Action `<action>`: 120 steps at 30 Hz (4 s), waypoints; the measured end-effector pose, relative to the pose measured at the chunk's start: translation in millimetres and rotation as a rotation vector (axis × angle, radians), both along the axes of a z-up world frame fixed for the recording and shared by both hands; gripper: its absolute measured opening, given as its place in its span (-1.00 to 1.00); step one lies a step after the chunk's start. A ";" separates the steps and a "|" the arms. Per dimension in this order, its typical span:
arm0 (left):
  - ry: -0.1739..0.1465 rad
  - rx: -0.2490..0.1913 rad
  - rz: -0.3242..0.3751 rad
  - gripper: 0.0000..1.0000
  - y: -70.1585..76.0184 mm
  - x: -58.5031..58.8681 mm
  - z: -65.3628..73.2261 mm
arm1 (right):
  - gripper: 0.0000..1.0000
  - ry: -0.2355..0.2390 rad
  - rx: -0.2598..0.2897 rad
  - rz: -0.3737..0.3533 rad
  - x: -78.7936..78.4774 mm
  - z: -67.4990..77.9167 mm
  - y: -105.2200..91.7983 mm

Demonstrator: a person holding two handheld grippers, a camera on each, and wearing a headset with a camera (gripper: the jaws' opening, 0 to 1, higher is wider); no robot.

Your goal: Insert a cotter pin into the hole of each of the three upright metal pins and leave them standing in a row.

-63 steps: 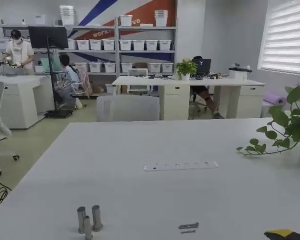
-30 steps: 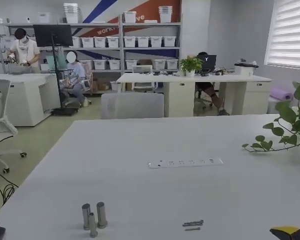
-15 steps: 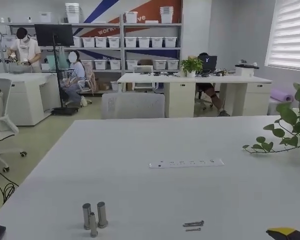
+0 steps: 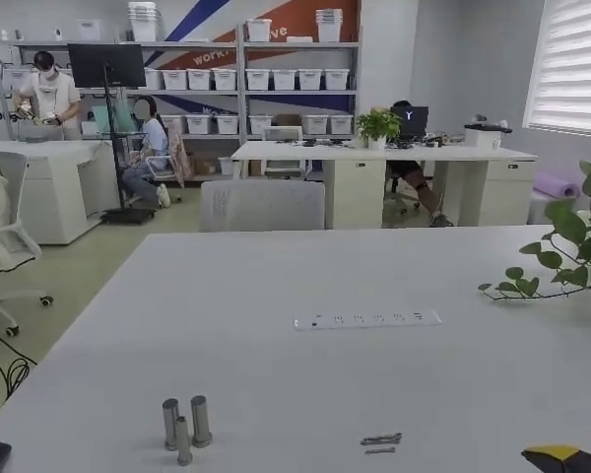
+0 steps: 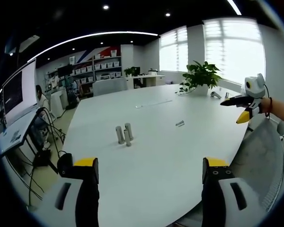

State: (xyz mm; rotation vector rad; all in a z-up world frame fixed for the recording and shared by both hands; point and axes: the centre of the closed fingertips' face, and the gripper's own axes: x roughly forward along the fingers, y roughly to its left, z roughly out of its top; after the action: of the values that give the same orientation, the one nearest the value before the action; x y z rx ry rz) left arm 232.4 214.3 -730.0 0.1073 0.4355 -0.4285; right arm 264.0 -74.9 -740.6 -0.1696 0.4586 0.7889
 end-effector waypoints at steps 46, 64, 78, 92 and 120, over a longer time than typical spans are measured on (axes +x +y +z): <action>-0.038 0.031 -0.058 -0.29 -3.5 134.1 -56.6 | 0.77 0.015 0.089 -0.032 28.6 -6.8 14.9; -0.011 0.066 -0.069 -0.44 -10.2 178.8 -89.3 | 0.76 0.061 0.058 -0.043 34.0 -23.8 12.0; -0.024 0.046 -0.071 -0.71 -14.0 199.3 -101.1 | 0.75 0.091 0.041 -0.053 38.6 -34.3 9.1; -0.020 0.042 -0.082 -0.84 -14.0 202.3 -105.4 | 0.74 0.105 0.021 -0.036 39.3 -39.5 13.2; -0.069 0.027 -0.193 -0.86 -35.5 183.5 -88.1 | 0.73 0.090 0.021 -0.028 39.8 -35.3 15.6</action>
State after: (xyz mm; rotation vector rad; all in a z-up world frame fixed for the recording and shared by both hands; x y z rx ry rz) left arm 415.9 178.8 -818.0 0.1907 0.3644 -0.6074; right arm 303.9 -59.3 -776.0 -0.1084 0.5371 0.7757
